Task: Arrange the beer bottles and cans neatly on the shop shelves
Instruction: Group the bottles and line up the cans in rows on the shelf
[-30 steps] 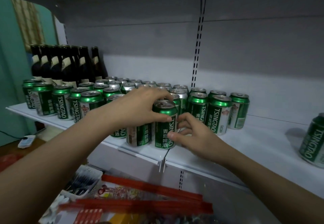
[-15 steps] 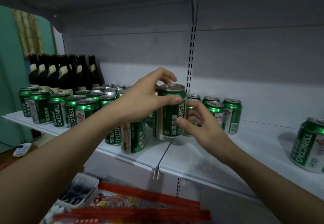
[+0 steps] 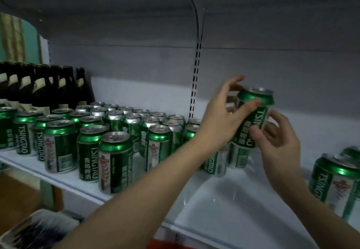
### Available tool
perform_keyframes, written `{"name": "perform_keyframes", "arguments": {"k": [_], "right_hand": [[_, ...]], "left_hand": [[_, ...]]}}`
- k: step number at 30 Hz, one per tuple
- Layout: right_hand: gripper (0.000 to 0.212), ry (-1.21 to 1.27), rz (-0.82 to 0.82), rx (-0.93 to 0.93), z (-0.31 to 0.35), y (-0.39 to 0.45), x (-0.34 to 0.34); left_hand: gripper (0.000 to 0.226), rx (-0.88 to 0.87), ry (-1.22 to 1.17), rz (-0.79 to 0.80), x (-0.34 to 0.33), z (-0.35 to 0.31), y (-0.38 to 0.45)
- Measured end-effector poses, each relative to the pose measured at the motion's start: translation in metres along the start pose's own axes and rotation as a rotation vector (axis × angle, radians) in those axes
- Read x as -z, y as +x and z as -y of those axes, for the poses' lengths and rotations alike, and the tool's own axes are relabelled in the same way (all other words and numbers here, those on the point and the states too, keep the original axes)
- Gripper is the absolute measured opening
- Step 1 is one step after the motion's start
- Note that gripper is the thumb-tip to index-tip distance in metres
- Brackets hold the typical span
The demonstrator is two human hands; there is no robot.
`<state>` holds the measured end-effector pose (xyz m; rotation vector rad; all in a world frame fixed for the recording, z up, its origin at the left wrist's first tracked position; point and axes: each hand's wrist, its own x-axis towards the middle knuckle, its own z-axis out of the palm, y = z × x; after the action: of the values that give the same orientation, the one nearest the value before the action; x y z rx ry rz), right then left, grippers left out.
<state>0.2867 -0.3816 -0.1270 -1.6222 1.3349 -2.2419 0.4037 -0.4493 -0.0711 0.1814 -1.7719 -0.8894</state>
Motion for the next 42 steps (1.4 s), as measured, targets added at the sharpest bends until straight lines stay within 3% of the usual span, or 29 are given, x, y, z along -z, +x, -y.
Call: {"name": "perform_keyframes", "arguments": {"k": [5,12,22,28,37,42], "right_hand": [[0.050,-0.124,-0.048,0.002,-0.024,0.002,0.018],[0.045,-0.225,0.052,-0.126,-0.046,-0.003,0.020],[0.029,-0.356,0.123,-0.303,-0.064,-0.011,0.024],[0.040,-0.395,0.212,-0.367,-0.065,-0.011,0.024],[0.046,-0.375,0.213,-0.369,-0.061,-0.010,0.020],[0.065,-0.262,0.239,-0.330,-0.056,-0.008,0.022]], "left_hand": [[0.061,-0.148,0.362,0.101,-0.024,0.045,-0.010],[0.058,-0.280,0.820,-0.018,-0.021,0.086,-0.020],[0.056,-0.218,0.969,-0.013,-0.035,0.099,-0.035],[0.051,-0.219,1.024,-0.029,-0.039,0.102,-0.038],[0.051,-0.231,1.017,-0.027,-0.037,0.104,-0.037],[0.046,-0.226,0.978,-0.026,-0.036,0.101,-0.038]]}}
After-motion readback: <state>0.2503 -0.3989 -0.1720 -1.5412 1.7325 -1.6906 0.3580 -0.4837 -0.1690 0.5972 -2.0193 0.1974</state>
